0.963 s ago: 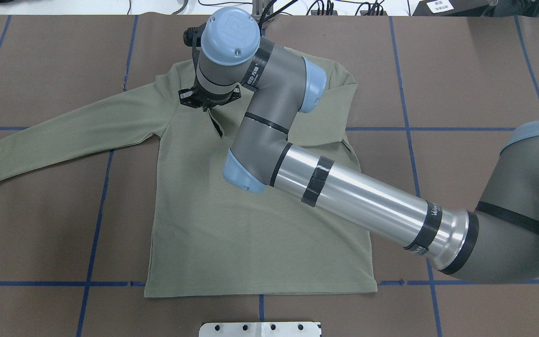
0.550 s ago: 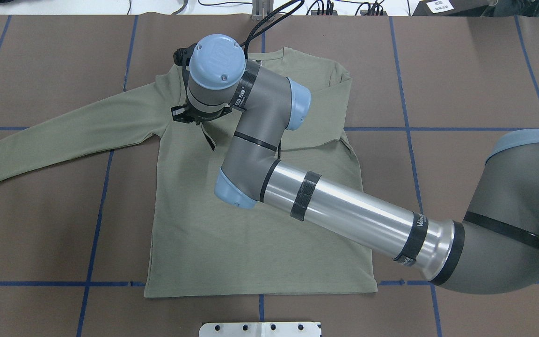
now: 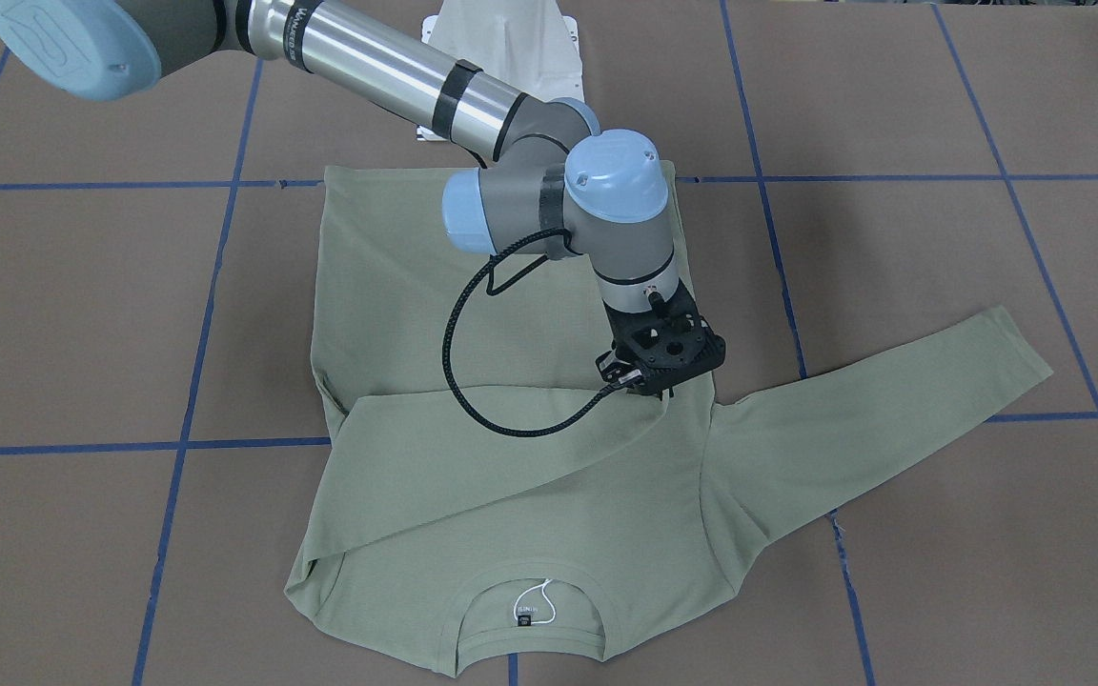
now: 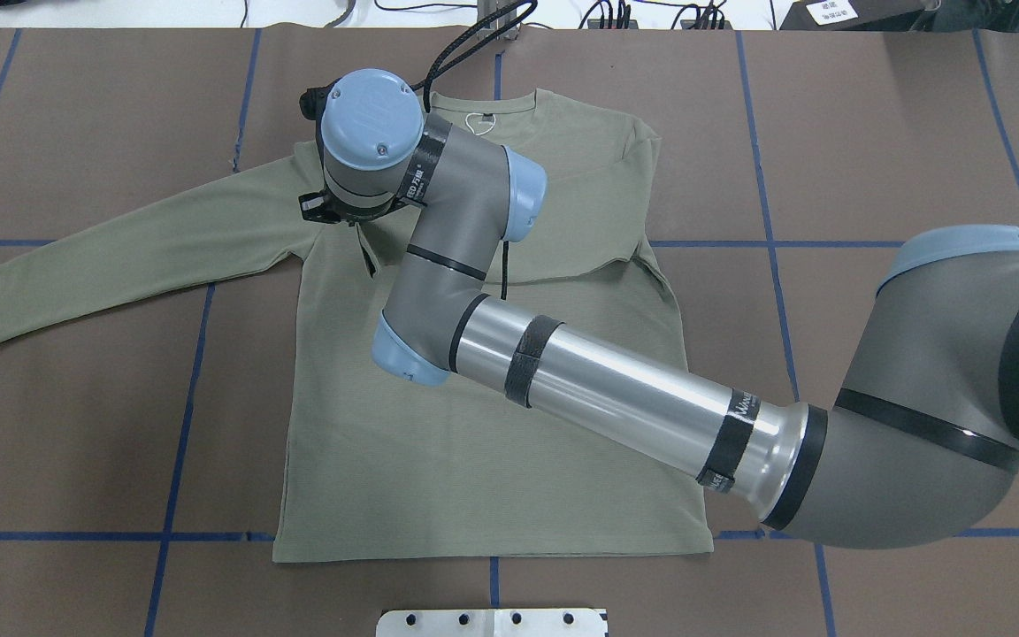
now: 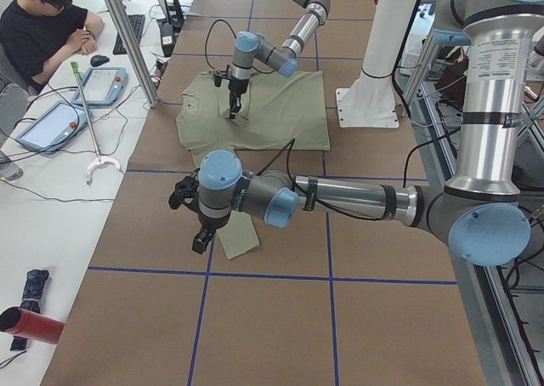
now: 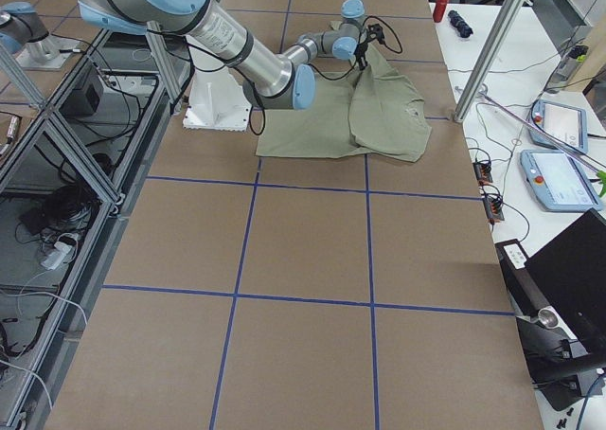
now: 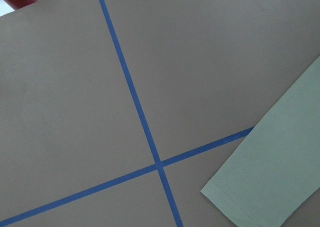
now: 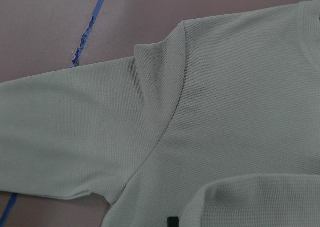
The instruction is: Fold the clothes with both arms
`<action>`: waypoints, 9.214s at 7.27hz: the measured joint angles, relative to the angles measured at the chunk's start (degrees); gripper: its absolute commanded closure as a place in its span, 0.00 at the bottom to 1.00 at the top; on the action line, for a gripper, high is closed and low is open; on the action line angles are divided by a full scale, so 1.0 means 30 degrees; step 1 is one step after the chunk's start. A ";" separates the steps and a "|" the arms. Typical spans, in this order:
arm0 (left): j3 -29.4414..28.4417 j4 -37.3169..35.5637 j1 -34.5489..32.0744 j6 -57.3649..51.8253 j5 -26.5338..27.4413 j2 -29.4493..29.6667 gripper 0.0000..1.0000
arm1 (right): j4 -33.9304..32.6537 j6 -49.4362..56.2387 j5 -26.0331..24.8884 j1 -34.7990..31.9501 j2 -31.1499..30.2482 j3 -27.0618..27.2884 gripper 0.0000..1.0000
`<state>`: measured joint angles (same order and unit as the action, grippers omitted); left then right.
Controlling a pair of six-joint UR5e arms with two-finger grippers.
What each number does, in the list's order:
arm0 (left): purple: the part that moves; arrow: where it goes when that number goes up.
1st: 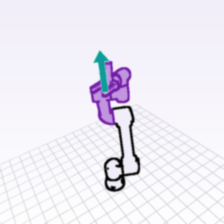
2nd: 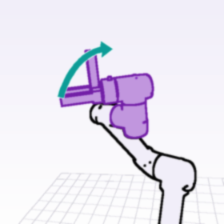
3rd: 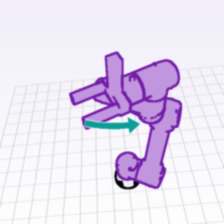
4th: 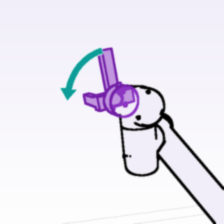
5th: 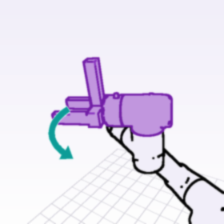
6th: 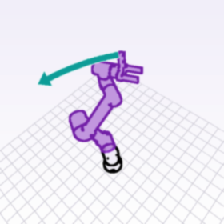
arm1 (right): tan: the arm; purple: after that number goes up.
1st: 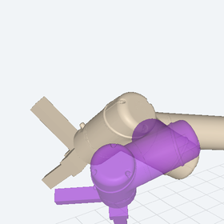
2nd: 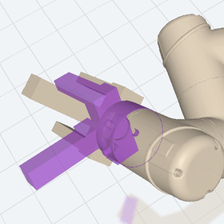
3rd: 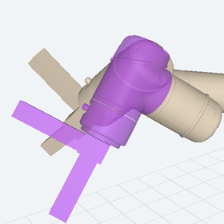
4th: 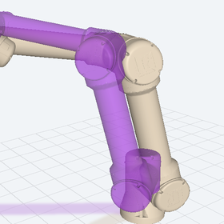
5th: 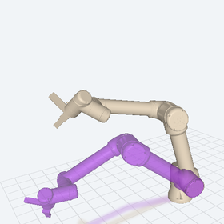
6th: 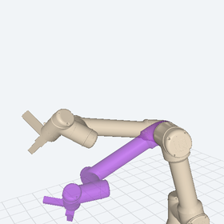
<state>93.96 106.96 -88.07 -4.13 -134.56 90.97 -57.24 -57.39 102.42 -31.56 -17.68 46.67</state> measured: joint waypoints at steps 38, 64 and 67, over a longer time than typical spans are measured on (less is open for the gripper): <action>-0.5456 1.3594 1.0166 2.0282 0.8560 -0.1553 0.29 | -1.7659 0.4190 0.6585 -0.5829 -1.0684 1.7758 0.00; -0.4924 1.3574 1.0256 2.0672 0.8193 -0.1627 1.00 | -1.7660 0.4190 0.6705 -0.6292 -1.0754 1.8075 0.00; -0.2776 1.3317 1.0225 2.1181 0.6555 -0.1917 1.00 | -1.7679 0.4208 0.6764 -0.6466 -1.1716 1.9084 0.00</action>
<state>85.64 146.91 -57.39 59.41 -114.89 85.22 -110.27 -44.77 122.71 -50.96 -52.82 103.92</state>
